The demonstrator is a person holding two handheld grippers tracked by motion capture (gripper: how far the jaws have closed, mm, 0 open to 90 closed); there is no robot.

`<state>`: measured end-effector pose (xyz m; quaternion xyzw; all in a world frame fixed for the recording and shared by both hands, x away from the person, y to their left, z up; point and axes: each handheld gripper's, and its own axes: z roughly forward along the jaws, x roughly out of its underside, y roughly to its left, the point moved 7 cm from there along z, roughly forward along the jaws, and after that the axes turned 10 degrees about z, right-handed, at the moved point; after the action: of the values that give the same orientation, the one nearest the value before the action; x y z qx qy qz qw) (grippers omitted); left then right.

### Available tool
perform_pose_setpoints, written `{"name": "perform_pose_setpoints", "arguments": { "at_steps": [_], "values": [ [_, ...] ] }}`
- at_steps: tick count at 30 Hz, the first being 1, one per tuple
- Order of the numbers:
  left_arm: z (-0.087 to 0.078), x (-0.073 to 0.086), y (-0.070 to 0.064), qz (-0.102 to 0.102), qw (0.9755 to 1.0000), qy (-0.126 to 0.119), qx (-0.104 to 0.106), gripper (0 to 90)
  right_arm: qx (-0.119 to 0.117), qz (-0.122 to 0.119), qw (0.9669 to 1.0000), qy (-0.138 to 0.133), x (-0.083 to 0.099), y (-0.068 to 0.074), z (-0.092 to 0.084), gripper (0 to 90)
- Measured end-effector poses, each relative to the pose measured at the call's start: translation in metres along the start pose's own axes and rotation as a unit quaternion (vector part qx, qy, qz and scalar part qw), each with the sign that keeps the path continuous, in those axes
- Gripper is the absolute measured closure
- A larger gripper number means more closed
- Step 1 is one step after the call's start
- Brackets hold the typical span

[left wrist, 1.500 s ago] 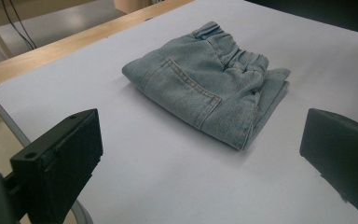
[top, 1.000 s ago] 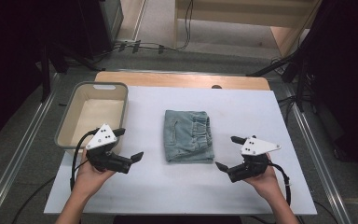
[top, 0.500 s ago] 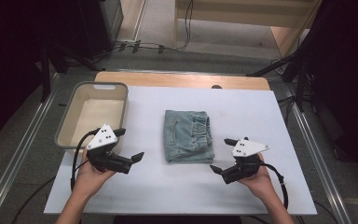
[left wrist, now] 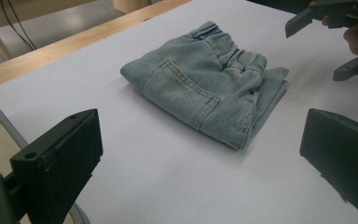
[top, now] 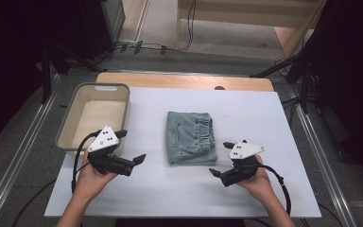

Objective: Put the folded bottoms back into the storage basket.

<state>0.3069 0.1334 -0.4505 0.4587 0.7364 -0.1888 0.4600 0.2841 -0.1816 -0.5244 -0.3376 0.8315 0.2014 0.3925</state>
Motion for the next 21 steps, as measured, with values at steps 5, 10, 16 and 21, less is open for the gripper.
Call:
{"name": "perform_pose_setpoints", "arguments": {
  "at_steps": [5, 10, 16, 21],
  "values": [
    [0.0, 0.0, 0.0, 0.0, 1.0, 0.001, 0.001, 0.0, -0.001, -0.002, 1.0, 0.006, 0.002, 0.001, 0.005, 0.0],
    [0.001, 0.0, -0.001, -0.001, 1.0, 0.001, 0.001, 0.0, -0.003, 0.0, 0.9999, 0.014, 0.004, 0.001, 0.01, 0.0],
    [0.002, 0.001, -0.001, 0.0, 1.0, 0.003, 0.002, 0.0, -0.006, -0.005, 0.9997, 0.022, 0.006, 0.0, 0.019, 0.3],
    [0.002, 0.001, -0.001, -0.001, 1.0, 0.004, 0.002, 0.0, -0.002, -0.008, 0.9996, 0.027, 0.008, -0.001, 0.024, 0.7]
  ]
}}
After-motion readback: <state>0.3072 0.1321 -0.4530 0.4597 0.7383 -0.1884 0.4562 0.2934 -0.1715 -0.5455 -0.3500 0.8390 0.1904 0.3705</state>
